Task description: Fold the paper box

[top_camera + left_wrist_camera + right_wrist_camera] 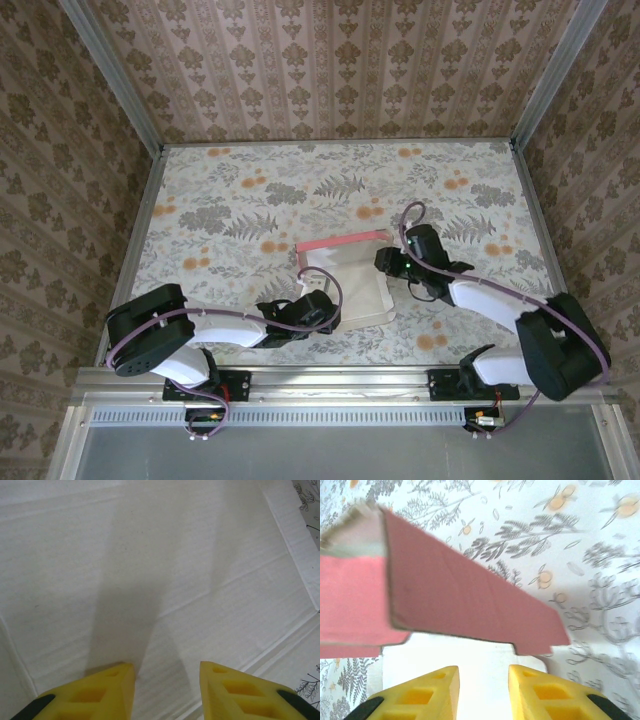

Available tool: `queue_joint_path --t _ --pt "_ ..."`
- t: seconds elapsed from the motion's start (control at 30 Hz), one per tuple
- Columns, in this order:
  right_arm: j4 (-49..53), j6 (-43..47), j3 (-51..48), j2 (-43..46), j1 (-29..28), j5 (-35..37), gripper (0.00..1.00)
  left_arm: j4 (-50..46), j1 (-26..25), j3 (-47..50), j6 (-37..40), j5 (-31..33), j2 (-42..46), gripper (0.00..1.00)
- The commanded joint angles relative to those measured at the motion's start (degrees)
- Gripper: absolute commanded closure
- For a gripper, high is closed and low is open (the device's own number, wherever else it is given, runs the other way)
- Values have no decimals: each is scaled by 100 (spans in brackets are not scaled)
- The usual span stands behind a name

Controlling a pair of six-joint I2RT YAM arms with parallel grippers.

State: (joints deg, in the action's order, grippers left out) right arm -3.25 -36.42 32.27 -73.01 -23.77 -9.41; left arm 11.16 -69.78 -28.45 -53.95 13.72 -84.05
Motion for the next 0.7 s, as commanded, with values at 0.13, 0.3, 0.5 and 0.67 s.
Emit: queue_joint_path --t 0.13,0.3,0.5,0.67 --pt "2415 1156 872 1005 276 -149 62 -369 -84 15 43 -244 -111 61" --pt "3002 1429 1622 879 398 -55 59 -384 -88 -20 139 -292 -117 61" --pt "3295 1739 2423 -75 400 291 58 -378 -89 -47 201 -298 -105 61" --pt "3351 1899 2696 -565 406 230 61 -353 -89 -38 201 -269 -77 61"
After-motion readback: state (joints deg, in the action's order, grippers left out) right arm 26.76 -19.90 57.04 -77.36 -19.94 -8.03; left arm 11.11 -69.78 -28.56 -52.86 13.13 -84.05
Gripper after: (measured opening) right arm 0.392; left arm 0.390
